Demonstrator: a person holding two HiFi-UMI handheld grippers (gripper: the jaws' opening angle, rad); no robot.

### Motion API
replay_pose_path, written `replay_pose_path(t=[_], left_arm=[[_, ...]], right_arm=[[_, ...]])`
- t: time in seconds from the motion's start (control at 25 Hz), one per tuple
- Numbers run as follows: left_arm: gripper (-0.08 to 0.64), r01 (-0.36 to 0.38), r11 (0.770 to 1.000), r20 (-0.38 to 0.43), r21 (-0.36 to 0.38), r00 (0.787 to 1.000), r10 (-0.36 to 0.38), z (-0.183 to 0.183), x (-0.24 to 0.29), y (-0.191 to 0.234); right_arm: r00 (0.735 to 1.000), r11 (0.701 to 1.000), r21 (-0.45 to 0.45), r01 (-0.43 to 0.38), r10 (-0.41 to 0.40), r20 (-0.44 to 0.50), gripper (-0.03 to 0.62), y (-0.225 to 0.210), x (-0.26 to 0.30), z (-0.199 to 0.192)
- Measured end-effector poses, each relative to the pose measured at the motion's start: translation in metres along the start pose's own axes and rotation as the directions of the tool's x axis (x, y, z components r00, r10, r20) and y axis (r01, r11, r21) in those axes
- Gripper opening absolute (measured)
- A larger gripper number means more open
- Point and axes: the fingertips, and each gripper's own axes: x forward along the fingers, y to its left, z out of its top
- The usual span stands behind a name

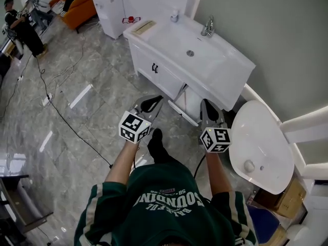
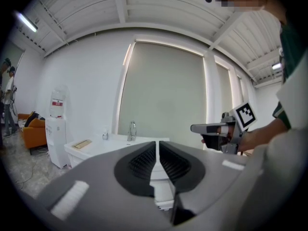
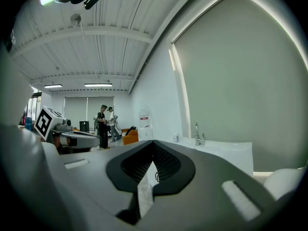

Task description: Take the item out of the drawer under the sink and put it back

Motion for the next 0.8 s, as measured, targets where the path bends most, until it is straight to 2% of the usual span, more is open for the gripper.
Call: replay_pose_path(t=[0.52,0.8], left_arm=[[0.071,0.05,0.999,-0.036,-0.001,0.998,-0.05,0.017,0.095,0.092],[0.072,0.113,0.994,-0.076,0.011,0.991,-0.111,0.027,0.154,0.138]], right_arm=[[0.999,0.999,0.024,0.033,-0.032,-0.041,0.002,-0.044,0.125,-0.002],[0.995,0.995,0.049,0.086,-0.084,-0.056,0.002,-0.082,0.185,0.001]])
